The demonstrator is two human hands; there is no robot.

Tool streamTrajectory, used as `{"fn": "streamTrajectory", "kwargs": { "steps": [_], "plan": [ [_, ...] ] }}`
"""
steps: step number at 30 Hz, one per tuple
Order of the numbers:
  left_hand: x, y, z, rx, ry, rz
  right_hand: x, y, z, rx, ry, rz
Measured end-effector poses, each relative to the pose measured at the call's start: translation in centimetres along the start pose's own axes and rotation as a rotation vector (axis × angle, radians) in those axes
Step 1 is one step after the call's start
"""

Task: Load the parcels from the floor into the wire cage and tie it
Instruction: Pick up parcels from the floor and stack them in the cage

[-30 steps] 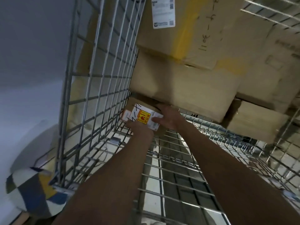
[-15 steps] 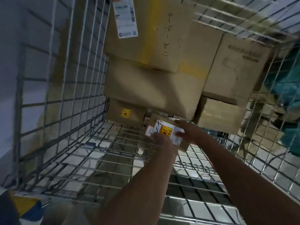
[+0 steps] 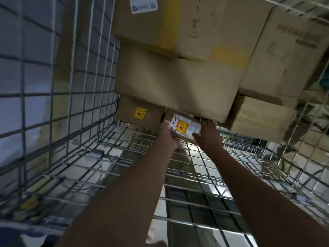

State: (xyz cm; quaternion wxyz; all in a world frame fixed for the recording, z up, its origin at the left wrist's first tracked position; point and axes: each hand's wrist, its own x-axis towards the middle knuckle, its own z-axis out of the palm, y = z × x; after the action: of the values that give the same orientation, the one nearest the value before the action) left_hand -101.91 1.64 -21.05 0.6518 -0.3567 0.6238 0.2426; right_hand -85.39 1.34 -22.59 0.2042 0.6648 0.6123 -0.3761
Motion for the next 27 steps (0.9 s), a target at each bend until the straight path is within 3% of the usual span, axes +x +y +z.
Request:
{"fn": "streamTrajectory", "kwargs": {
  "steps": [2,4,9,11,16,21,25,27],
  "plan": [
    [-2.8,0.0,0.0,0.121,0.029,0.05,-2.5,-1.0,-1.5,0.008,0.0,0.07],
    [-5.9,-0.2,0.2,0.388,0.061,0.118,-5.3,-2.3,-3.2,0.023,-0.028,0.097],
    [-15.7,-0.4,-0.5,1.611,0.036,0.607,-12.6,-6.1,-9.5,0.065,-0.12,0.164],
    [-19.3,-0.1,-1.4,1.882,0.012,0.715,-16.1,-7.2,-12.4,0.121,-0.116,0.255],
    [-30.0,-1.1,-1.0,2.197,-0.051,0.895,-25.5,-8.0,-17.9,0.143,0.006,0.325],
    [-38.6,-5.2,-1.5,2.501,-0.097,1.073,-36.1,-7.9,-19.6,0.284,0.227,0.387],
    [-43.5,-9.9,-2.0,2.451,-0.239,1.027,-44.1,-7.0,-18.7,0.42,0.337,0.457],
    [-44.8,-12.4,-2.2,2.48,-0.259,1.116,-48.0,-5.9,-17.6,0.522,0.371,0.515]
  ]
}}
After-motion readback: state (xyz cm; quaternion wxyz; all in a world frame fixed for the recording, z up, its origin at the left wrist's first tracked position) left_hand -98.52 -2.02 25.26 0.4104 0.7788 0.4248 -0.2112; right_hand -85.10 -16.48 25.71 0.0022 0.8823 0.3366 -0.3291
